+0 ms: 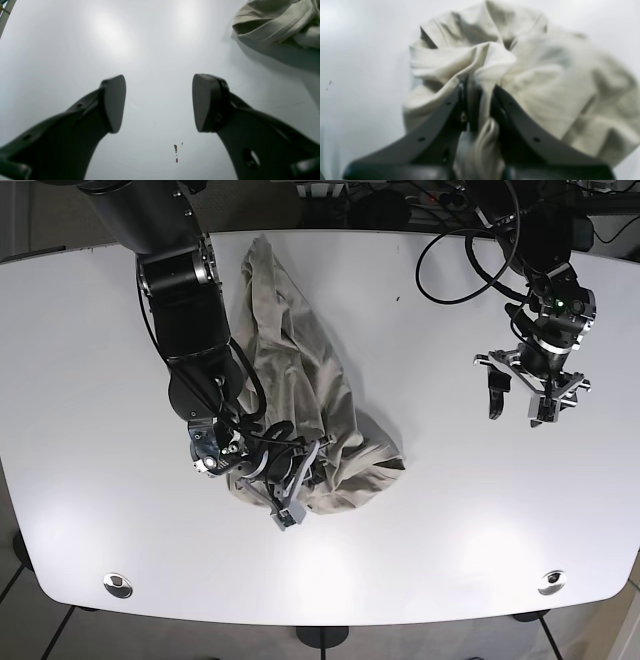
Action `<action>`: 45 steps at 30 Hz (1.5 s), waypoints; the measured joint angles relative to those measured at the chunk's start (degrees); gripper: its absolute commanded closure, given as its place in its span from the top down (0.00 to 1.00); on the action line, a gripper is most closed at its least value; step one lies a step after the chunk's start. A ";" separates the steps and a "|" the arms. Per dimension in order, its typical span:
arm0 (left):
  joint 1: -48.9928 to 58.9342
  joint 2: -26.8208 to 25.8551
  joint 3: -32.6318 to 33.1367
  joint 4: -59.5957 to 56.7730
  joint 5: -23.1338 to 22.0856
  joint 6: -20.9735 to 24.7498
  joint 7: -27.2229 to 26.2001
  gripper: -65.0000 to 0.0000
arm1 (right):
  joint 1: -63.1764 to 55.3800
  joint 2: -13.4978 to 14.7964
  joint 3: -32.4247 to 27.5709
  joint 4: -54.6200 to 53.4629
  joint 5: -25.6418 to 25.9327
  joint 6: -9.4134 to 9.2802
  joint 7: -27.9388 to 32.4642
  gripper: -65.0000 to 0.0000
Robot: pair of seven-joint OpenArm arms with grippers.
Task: Fold the T-shirt properly
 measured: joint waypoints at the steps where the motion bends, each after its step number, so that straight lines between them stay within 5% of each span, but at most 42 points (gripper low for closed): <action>1: 0.00 -0.02 0.00 0.00 0.02 0.00 0.00 0.59 | 0.07 0.00 0.00 2.86 0.00 0.00 -0.59 0.03; 10: 3.23 -0.26 9.64 1.77 -0.17 -0.02 0.04 0.60 | 9.51 0.11 -0.11 21.86 -0.04 0.02 -0.83 0.03; 23: 8.57 -0.37 11.96 3.50 -0.13 0.00 0.02 0.60 | 39.93 -0.39 2.64 22.32 0.11 0.50 -8.81 0.03; 27: 7.93 -0.50 12.07 3.41 -0.07 0.28 -0.04 0.75 | 44.00 -0.52 2.56 22.16 0.00 -0.68 -10.19 0.03; 33: 8.24 -1.84 13.79 3.28 -0.20 1.55 1.55 0.75 | 43.12 -4.00 2.40 18.91 -3.39 -0.46 -11.28 0.03; 45: -3.50 3.17 14.40 -14.03 -0.15 2.38 -14.36 0.75 | 43.58 -3.98 2.45 18.95 -2.99 -0.44 -10.29 0.03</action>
